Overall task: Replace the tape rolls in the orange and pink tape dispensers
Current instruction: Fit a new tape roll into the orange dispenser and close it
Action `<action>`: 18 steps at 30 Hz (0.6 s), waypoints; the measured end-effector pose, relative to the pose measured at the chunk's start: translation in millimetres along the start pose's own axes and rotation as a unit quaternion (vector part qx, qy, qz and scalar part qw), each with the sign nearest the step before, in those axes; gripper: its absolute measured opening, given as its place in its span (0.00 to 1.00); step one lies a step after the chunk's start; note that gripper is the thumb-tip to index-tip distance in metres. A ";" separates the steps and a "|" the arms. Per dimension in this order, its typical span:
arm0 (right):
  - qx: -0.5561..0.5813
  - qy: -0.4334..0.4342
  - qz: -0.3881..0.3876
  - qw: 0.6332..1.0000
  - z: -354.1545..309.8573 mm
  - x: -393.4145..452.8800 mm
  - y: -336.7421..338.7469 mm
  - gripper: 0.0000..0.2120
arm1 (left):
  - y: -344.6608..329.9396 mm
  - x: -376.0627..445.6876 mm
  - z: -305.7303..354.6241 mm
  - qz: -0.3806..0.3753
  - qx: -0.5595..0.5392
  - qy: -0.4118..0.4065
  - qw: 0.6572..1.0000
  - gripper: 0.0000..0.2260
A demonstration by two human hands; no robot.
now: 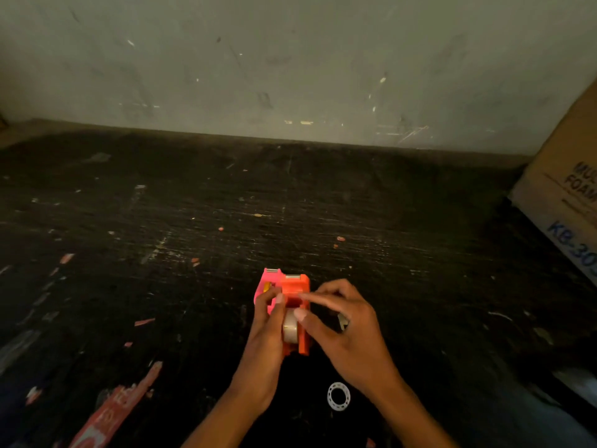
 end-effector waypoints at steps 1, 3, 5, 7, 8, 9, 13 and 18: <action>-0.031 0.006 -0.013 0.999 -2.2 -0.1 -1.5 0.12 | -0.1 -0.8 0.7 -0.005 0.031 -0.009 0.999 0.12; -0.074 0.006 -0.031 0.997 -4.2 0.9 -4.0 0.13 | -0.6 -1.9 1.5 -0.012 0.075 -0.029 0.997 0.12; -0.081 -0.003 -0.043 0.996 -6.3 0.9 -4.4 0.11 | -1.7 -3.5 4.2 -0.018 0.096 -0.053 0.994 0.11; -0.071 -0.003 -0.044 0.996 -8.6 0.3 -3.9 0.10 | -0.8 -4.1 4.9 -0.022 0.109 -0.065 0.992 0.12; -0.060 -0.005 -0.040 0.997 -9.1 -0.2 -3.4 0.08 | 0.0 -4.2 5.0 -0.024 0.112 -0.062 0.991 0.13; -0.046 -0.008 -0.036 0.998 -9.9 -0.3 -3.0 0.07 | 1.7 -3.8 4.7 -0.025 0.112 -0.056 0.992 0.13; -0.047 0.009 -0.016 0.999 -11.0 -1.8 -1.4 0.05 | 4.5 -4.2 4.7 -0.028 0.110 -0.030 0.993 0.13; -0.101 0.084 0.035 0.991 -14.6 7.2 7.0 0.06 | -0.2 -8.6 4.2 -0.047 0.103 -0.038 0.993 0.17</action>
Point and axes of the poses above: each hand's wrist, its own x-axis towards the middle knuckle, its own y-axis out of the back of the hand, z = x × y, the point moved 2 cm from there along x, towards the middle knuckle, and after that the axes turned 15 degrees about -y, right-handed, at the moved point
